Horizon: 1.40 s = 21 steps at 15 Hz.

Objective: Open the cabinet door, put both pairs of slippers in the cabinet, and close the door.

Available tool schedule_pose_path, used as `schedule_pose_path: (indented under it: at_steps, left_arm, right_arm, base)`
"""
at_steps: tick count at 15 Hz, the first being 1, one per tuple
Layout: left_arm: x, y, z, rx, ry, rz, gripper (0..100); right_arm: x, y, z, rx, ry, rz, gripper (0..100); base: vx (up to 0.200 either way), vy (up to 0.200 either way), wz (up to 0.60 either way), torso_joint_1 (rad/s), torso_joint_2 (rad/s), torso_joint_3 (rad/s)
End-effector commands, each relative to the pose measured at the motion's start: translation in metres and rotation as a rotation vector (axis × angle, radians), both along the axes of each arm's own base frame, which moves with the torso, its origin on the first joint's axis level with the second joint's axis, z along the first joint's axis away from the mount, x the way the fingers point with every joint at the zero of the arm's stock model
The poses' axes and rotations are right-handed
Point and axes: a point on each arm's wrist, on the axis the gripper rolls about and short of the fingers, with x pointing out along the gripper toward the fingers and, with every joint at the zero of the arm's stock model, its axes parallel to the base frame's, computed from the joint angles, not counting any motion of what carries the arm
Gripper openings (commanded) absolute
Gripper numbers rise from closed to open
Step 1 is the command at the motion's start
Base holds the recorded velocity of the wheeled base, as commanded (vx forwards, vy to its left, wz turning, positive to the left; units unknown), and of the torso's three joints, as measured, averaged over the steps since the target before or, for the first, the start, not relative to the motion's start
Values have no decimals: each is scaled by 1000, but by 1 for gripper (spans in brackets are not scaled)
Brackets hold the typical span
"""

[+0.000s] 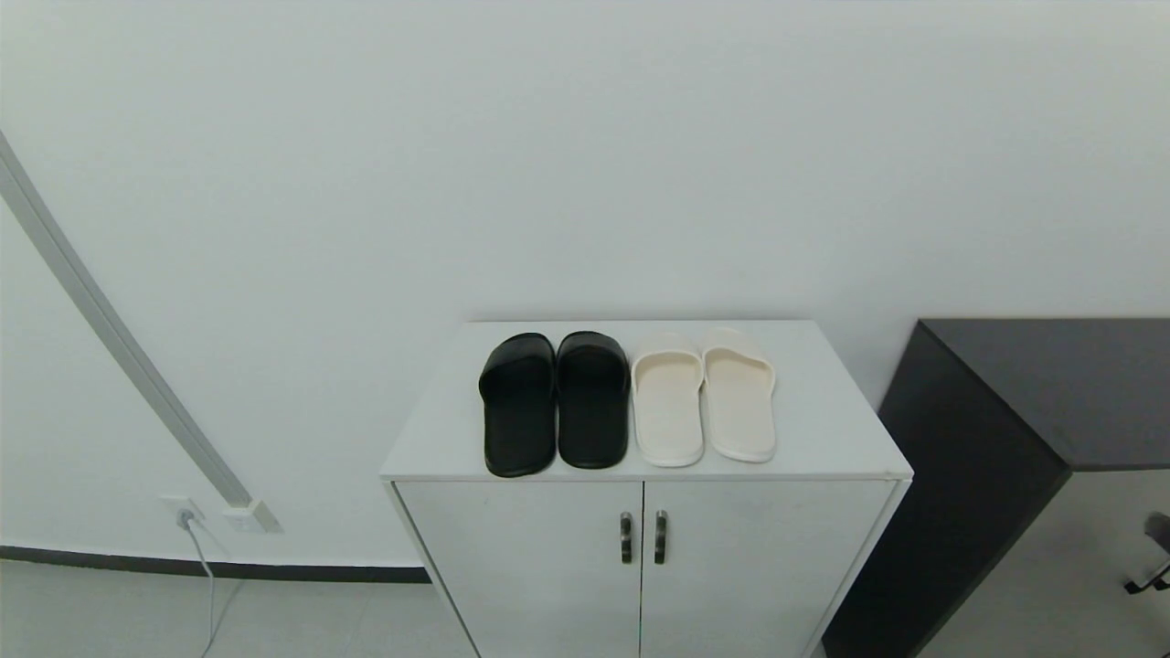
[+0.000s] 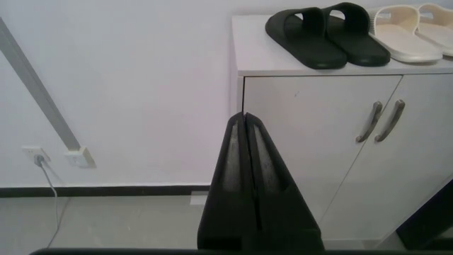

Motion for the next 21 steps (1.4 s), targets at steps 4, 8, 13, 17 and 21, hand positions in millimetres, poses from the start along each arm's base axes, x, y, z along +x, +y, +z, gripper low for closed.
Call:
schedule_pose_path:
  at_steps: [4,8,13,17,21]
  left_arm:
    - [0,0,0,2,1,-1,0]
    - [0,0,0,2,1,-1,0]
    - [0,0,0,2,1,-1,0]
    - [0,0,0,2,2,-1,0]
    - [0,0,0,2,1,-1,0]
  right_arm:
    - [77,95,26,2,104,132,100]
    - [105,145,32,-2,118,111,100]
    - [139,197,17,-45,132,38,100]
    - [166,232,-5,-43,98,-21,100]
    - [209,251,-24,-53,104,-69,100]
  base:
    - [0,0,0,0,0,0]
    - [0,0,0,0,0,0]
    - [0,0,0,0,0,0]
    - [0,0,0,0,0,0]
    - [0,0,0,0,0,0]
